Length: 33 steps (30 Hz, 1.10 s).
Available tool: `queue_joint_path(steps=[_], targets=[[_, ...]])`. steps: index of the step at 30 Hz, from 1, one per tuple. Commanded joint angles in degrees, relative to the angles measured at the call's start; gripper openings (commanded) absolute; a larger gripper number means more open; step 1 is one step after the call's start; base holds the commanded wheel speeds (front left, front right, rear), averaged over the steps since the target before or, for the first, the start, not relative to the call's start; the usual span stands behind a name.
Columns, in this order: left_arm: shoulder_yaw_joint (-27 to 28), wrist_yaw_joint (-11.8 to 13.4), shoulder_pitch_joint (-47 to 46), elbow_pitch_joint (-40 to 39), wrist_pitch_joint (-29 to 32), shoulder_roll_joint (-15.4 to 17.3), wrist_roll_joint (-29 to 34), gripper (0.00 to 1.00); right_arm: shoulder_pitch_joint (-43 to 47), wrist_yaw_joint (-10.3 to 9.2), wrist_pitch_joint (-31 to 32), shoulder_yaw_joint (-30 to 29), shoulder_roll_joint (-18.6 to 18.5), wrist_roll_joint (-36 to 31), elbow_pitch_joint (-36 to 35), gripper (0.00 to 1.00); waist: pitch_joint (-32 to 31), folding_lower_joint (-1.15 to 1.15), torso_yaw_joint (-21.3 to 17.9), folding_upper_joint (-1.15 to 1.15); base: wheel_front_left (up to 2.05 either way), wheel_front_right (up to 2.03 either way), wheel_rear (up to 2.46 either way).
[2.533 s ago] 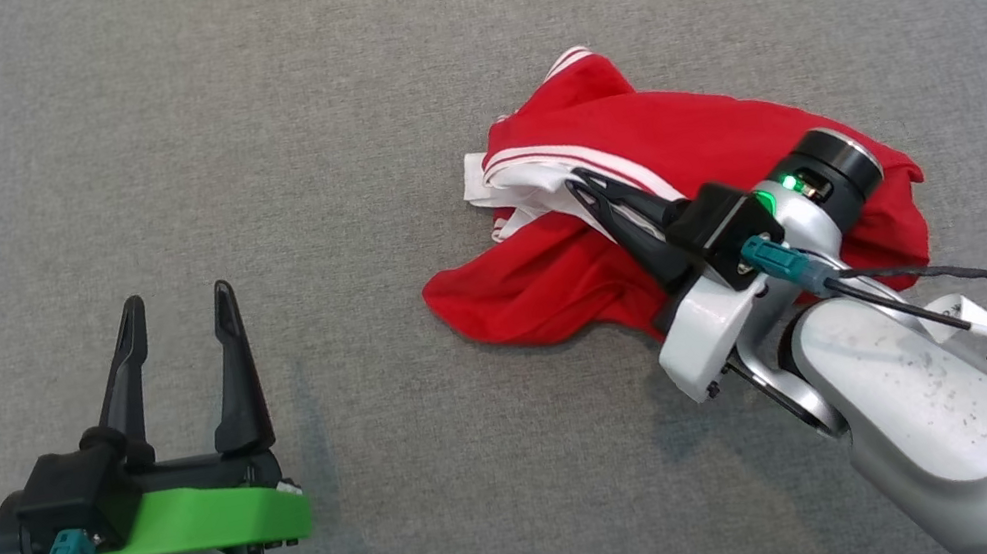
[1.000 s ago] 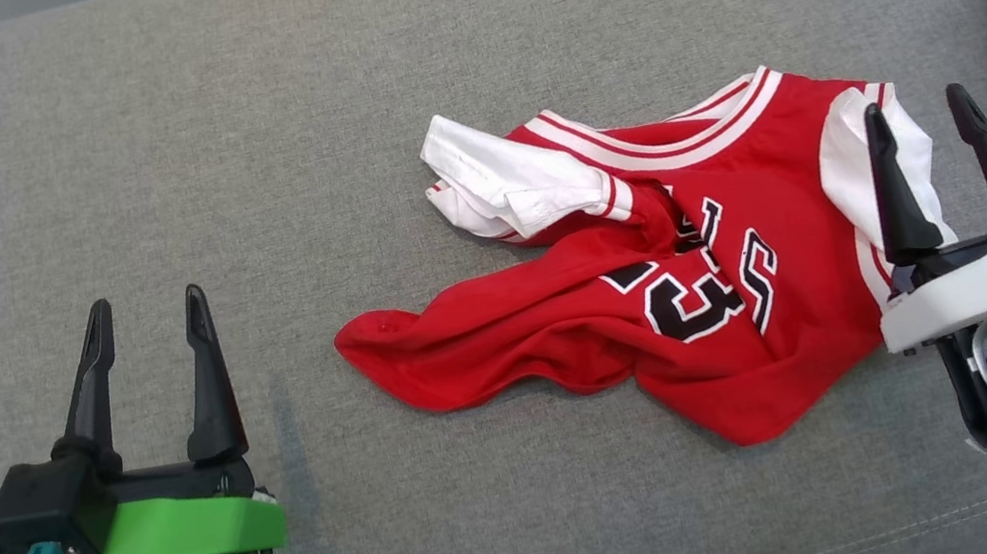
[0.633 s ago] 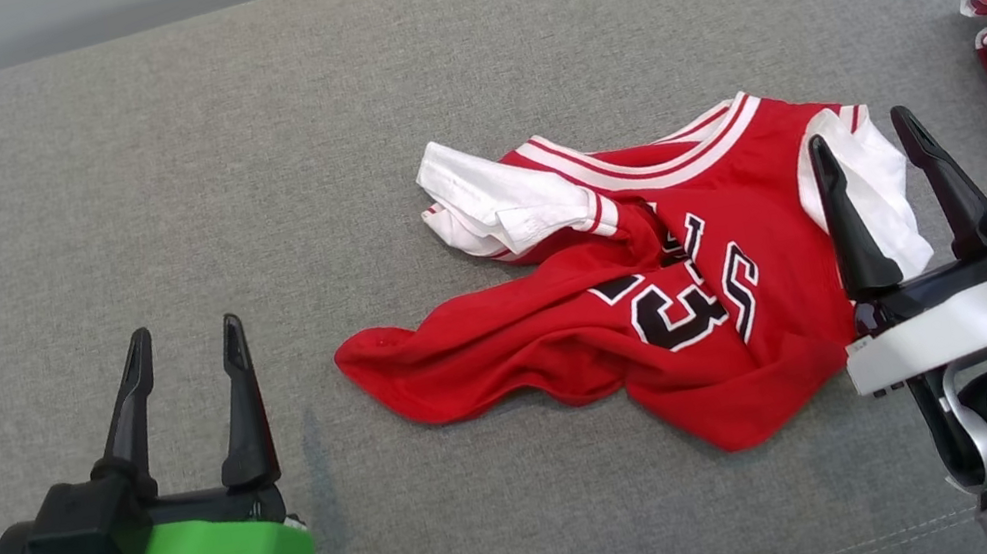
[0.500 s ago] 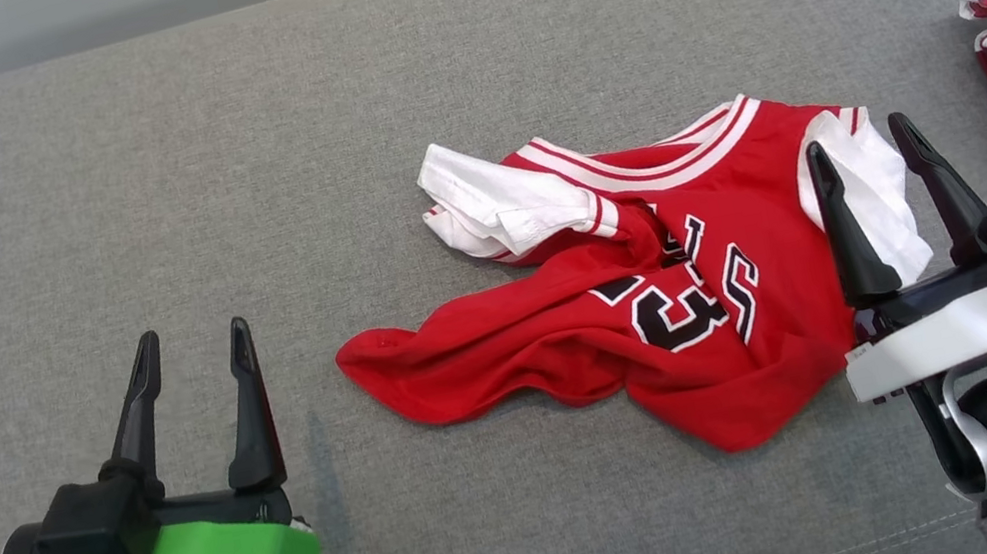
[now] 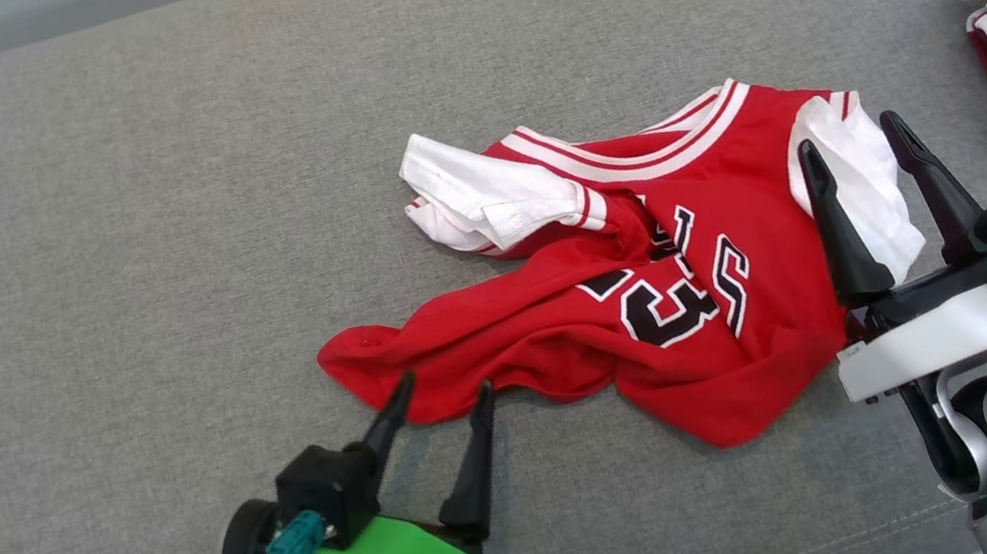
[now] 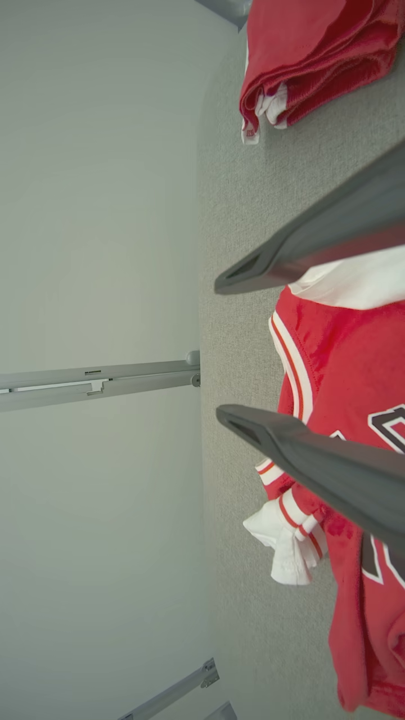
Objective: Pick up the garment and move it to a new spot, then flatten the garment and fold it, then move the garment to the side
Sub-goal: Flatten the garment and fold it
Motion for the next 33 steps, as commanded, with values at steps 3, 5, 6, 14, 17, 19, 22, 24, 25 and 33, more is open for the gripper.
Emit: queue_joint_path(steps=[3,5,6,14,17,19,22,24,25,33], targets=[[-2.42,-1.61,0.24,2.4,1.77,-1.09,-0.81,1.0,-0.79,-0.05,-0.59,0.12,0.33,0.62,0.26,1.0,1.44,0.0,-1.79,0.0,0.0,0.0,0.0],[-3.42,-2.23,-0.49,4.27,2.29,-1.42,-0.69,1.0,-1.11,-0.05,-0.92,0.18,0.54,0.84,0.49,1.0,2.13,0.0,-2.68,0.0,0.0,0.0,0.0],[-3.5,-2.3,-1.04,5.04,2.2,-1.42,-0.44,1.0,-1.22,-0.05,-1.01,0.2,0.68,1.16,0.58,1.0,2.52,0.0,-3.19,0.0,0.0,0.0,0.0],[-1.59,-1.65,-4.87,10.89,1.08,-0.53,-0.33,1.0,-1.61,-0.05,-2.21,0.41,1.37,1.96,1.59,1.0,4.23,0.0,-6.97,0.0,0.0,0.0,0.0],[-0.62,-2.82,-5.33,11.35,0.76,-1.31,-2.71,1.0,-1.5,-0.05,-2.63,0.25,1.51,2.26,1.96,1.0,4.34,0.0,-7.83,0.0,0.0,0.0,0.0],[0.05,-3.51,-5.3,11.12,0.44,-1.41,-4.37,0.49,-1.44,-0.05,-2.9,0.23,1.59,2.59,2.32,1.0,4.34,0.0,-8.19,0.0,0.0,0.0,0.0],[0.47,-3.83,-5.62,10.76,-0.08,-1.04,-4.53,0.0,-1.49,-0.05,-3.11,0.13,1.63,2.77,2.8,1.0,4.34,0.0,-8.45,0.0,0.0,0.0,0.0],[0.75,-3.54,-5.83,10.78,-0.43,-0.91,-4.68,0.0,-1.52,-0.05,-3.26,0.09,1.68,3.18,2.97,1.0,4.3,0.0,-8.45,0.0,0.0,0.0,0.0],[0.8,-3.48,-5.84,10.79,-0.45,-0.87,-4.78,0.0,-1.51,-0.05,-3.36,0.11,1.7,3.29,3.02,1.0,4.25,0.0,-8.42,0.0,0.0,0.0,0.0],[3.37,-1.79,-5.57,9.04,-2.91,0.53,-5.15,0.0,-1.42,-0.05,-3.57,-0.46,1.76,3.16,2.96,1.0,3.54,0.0,-7.22,0.0,0.0,0.0,0.0]])
